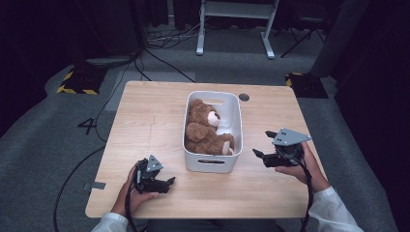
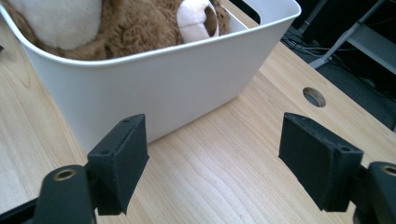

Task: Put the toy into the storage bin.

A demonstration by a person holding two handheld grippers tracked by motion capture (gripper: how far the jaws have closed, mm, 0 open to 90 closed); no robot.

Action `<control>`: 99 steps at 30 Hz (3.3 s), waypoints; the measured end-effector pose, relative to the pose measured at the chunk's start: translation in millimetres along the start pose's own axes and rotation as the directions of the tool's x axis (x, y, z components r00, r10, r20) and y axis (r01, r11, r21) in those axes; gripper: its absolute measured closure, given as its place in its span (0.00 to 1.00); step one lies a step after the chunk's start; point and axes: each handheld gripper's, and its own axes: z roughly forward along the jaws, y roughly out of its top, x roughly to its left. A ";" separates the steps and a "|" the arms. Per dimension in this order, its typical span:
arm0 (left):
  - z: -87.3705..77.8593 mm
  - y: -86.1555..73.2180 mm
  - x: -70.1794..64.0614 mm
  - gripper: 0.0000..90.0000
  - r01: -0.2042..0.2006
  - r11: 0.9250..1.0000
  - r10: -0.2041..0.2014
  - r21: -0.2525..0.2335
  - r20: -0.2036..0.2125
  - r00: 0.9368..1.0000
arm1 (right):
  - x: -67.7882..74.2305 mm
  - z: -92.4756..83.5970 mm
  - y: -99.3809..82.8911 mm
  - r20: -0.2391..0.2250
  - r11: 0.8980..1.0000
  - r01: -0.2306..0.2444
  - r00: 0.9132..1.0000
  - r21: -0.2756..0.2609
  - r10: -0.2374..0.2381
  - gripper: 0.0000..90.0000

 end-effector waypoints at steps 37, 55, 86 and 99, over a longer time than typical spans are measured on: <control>0.0 0.0 0.0 0.17 0.000 1.000 0.000 0.000 0.000 1.000 | 11.5 27.8 -48.8 0.002 0.994 0.004 1.000 0.113 -0.004 0.25; 0.0 0.0 0.0 0.17 0.000 1.000 0.000 0.000 0.000 1.000 | 7.3 35.2 -80.7 0.007 0.982 -0.018 1.000 0.186 0.017 0.25; 0.3 0.4 0.2 0.16 0.000 1.000 0.000 0.001 0.003 1.000 | -9.2 16.5 -141.1 0.003 0.967 -0.194 0.981 0.165 0.196 0.21; 0.6 0.6 0.4 0.16 -0.002 1.000 0.002 0.000 0.003 1.000 | -17.1 11.6 -156.6 0.013 0.936 -0.323 0.946 0.136 0.325 0.17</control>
